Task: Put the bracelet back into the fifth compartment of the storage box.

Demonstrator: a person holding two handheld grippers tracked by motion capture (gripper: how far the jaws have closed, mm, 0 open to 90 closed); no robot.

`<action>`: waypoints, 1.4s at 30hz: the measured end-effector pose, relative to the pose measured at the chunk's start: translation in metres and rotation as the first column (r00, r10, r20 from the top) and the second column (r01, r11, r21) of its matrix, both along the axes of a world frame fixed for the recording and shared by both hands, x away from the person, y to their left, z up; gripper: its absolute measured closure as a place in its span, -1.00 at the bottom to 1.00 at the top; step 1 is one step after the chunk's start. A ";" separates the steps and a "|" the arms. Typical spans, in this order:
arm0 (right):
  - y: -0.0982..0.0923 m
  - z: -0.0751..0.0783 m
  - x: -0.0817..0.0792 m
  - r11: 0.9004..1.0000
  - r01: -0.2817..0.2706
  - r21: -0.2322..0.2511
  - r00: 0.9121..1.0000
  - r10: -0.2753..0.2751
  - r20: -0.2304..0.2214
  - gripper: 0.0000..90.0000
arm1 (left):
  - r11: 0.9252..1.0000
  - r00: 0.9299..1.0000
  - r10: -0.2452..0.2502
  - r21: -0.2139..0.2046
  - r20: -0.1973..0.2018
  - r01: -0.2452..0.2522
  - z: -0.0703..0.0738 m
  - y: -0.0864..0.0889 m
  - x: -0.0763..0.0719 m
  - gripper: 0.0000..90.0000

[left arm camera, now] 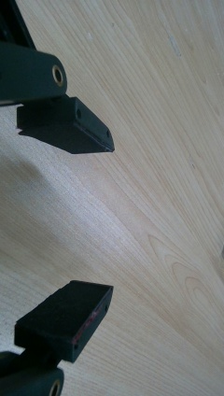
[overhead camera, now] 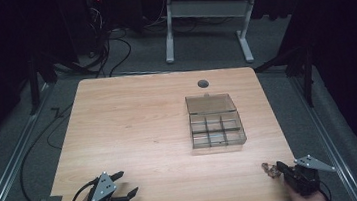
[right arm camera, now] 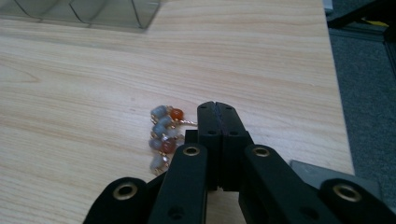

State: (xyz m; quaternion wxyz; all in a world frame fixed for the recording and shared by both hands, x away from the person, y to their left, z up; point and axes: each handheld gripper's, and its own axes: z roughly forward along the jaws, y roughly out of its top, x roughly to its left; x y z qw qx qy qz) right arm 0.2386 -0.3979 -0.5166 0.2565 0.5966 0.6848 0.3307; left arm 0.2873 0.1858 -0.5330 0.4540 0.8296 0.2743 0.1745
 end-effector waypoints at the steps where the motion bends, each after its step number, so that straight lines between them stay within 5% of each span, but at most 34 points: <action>1: 0.000 0.000 0.000 1.000 0.000 0.000 1.000 0.000 0.000 1.00 | 1.000 1.000 0.000 0.000 0.000 0.000 0.000 0.000 0.000 -0.42; 8: -0.005 -0.003 -0.006 1.000 -0.005 0.020 1.000 0.006 -0.018 1.00 | 1.000 1.000 -0.001 0.000 0.000 0.001 0.000 0.000 0.000 -0.42; 23: 0.022 -0.006 0.007 0.995 -0.100 0.003 0.994 0.100 -0.038 1.00 | 1.000 1.000 -0.006 0.005 -0.001 0.006 0.000 -0.001 0.000 -0.42; 42: 0.072 -0.008 0.028 0.969 -0.247 -0.020 0.968 0.246 -0.041 1.00 | 1.000 1.000 -0.013 0.011 0.000 0.013 0.000 -0.001 0.000 -0.41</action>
